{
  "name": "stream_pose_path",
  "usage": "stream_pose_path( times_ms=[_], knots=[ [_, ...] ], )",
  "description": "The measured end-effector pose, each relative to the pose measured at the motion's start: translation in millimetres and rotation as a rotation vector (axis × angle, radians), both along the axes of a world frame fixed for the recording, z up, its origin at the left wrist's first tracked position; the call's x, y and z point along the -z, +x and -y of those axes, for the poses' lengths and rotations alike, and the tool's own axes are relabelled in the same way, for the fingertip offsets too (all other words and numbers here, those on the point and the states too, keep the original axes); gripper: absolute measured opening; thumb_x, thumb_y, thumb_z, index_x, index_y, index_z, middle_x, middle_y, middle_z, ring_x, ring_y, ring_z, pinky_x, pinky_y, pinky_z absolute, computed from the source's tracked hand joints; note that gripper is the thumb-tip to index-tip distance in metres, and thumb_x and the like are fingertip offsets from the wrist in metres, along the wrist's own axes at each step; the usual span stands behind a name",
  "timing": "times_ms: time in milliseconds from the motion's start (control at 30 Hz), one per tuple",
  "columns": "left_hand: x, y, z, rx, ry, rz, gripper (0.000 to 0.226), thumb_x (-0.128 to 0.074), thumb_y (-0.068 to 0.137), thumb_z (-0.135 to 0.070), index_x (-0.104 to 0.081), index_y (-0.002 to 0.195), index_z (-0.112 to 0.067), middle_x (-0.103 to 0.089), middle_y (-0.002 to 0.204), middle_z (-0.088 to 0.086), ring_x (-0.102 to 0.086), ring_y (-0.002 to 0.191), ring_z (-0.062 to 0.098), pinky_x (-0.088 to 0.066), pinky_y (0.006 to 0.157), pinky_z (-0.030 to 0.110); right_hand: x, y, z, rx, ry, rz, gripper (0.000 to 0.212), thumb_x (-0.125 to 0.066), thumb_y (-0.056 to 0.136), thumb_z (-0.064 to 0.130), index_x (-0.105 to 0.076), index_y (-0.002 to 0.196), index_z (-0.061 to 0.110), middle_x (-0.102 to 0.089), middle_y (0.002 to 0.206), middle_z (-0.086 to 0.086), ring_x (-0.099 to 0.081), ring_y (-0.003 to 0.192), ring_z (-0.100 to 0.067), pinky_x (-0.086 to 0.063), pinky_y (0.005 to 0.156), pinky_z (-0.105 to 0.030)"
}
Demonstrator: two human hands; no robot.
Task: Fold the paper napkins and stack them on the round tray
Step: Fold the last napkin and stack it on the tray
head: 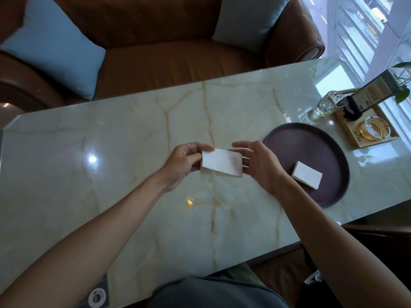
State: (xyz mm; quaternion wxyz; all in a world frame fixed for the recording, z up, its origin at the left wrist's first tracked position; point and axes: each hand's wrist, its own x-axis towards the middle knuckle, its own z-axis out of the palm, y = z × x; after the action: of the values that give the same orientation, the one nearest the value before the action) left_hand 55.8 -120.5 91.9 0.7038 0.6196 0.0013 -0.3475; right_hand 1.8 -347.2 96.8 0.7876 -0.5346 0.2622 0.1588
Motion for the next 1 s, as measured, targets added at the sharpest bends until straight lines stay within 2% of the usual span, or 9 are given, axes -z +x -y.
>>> stream_pose_path(
  times_ms=[100, 167, 233, 333, 533, 700, 833, 933, 1000],
  knots=[
    [-1, 6, -6, 0.016, -0.086, -0.103, 0.034, -0.048, 0.08, -0.008, -0.072, 0.104, -0.01, -0.071, 0.098, 0.008, -0.062, 0.081, 0.027, -0.055, 0.077, 0.04, 0, 2, -4, -0.106, -0.227, 0.077, 0.017, -0.062, 0.097, 0.006, -0.071, 0.111, 0.011, -0.07, 0.098, -0.007, -0.066, 0.088, -0.02, -0.054, 0.078, -0.037],
    [-2, 9, -8, 0.031, -0.075, -0.111, 0.031, -0.055, 0.084, -0.015, -0.068, 0.112, -0.011, -0.07, 0.096, 0.008, -0.064, 0.078, 0.026, -0.054, 0.073, 0.036, -1, 3, -6, -0.171, -0.297, 0.115, 0.02, -0.064, 0.094, -0.001, -0.07, 0.108, 0.012, -0.068, 0.091, -0.003, -0.065, 0.085, -0.016, -0.053, 0.08, -0.035],
    [-1, 10, -7, 0.077, 0.047, 0.018, 0.027, -0.068, 0.091, -0.014, -0.065, 0.118, -0.012, -0.07, 0.095, 0.009, -0.068, 0.079, 0.021, -0.056, 0.071, 0.034, -3, 6, -6, -0.234, -0.357, 0.143, 0.021, -0.065, 0.094, -0.002, -0.07, 0.108, 0.012, -0.069, 0.09, -0.001, -0.065, 0.084, -0.015, -0.053, 0.079, -0.031],
    [-2, 13, -2, 0.191, 0.2, 0.211, 0.028, -0.074, 0.09, -0.008, -0.068, 0.118, -0.011, -0.073, 0.105, 0.007, -0.072, 0.084, 0.014, -0.058, 0.071, 0.031, -10, 11, -8, -0.361, -0.496, 0.178, 0.016, -0.069, 0.094, 0.007, -0.071, 0.109, 0.012, -0.069, 0.086, 0.003, -0.064, 0.076, -0.008, -0.05, 0.07, -0.021],
    [-14, 23, 18, 0.292, 0.29, 0.274, 0.024, -0.075, 0.091, -0.022, -0.073, 0.112, -0.01, -0.075, 0.101, 0.01, -0.07, 0.085, 0.012, -0.058, 0.069, 0.025, -20, 18, -4, -0.514, -0.853, 0.249, 0.008, -0.072, 0.091, 0.02, -0.076, 0.09, 0.014, -0.074, 0.082, 0.003, -0.062, 0.071, -0.006, -0.05, 0.069, -0.03],
    [-10, 20, 51, 0.341, 0.315, 0.332, 0.018, -0.072, 0.094, -0.02, -0.078, 0.101, -0.005, -0.078, 0.097, 0.018, -0.07, 0.077, 0.012, -0.06, 0.07, 0.029, -19, 7, 28, -0.493, -0.932, 0.265, 0.007, -0.071, 0.091, 0.021, -0.077, 0.089, 0.02, -0.073, 0.08, 0.011, -0.063, 0.072, 0.0, -0.051, 0.072, -0.027],
    [0, 15, 86, 0.372, 0.347, 0.334, 0.014, -0.073, 0.093, -0.019, -0.077, 0.097, -0.006, -0.078, 0.096, 0.019, -0.069, 0.077, 0.014, -0.059, 0.073, 0.034, -9, -24, 78, -0.332, -0.854, 0.234, 0.01, -0.072, 0.091, 0.011, -0.075, 0.082, 0.012, -0.071, 0.071, 0.005, -0.06, 0.063, 0.0, -0.048, 0.066, -0.019],
    [7, 14, 118, 0.406, 0.353, 0.299, 0.008, -0.072, 0.093, -0.018, -0.077, 0.093, -0.011, -0.078, 0.091, 0.013, -0.069, 0.078, 0.012, -0.058, 0.073, 0.032, 16, -55, 134, -0.095, -0.76, 0.102, 0.012, -0.072, 0.091, 0.016, -0.076, 0.082, 0.009, -0.072, 0.07, 0.0, -0.064, 0.065, -0.008, -0.055, 0.07, -0.033],
    [11, 11, 144, 0.469, 0.358, 0.288, 0.006, -0.071, 0.093, -0.016, -0.077, 0.092, -0.014, -0.077, 0.087, 0.007, -0.068, 0.075, 0.008, -0.057, 0.07, 0.027, 29, -75, 164, 0.036, -0.569, 0.012, 0.014, -0.073, 0.093, 0.026, -0.077, 0.099, 0.014, -0.077, 0.089, -0.004, -0.072, 0.084, -0.014, -0.058, 0.081, -0.037]
  ],
)
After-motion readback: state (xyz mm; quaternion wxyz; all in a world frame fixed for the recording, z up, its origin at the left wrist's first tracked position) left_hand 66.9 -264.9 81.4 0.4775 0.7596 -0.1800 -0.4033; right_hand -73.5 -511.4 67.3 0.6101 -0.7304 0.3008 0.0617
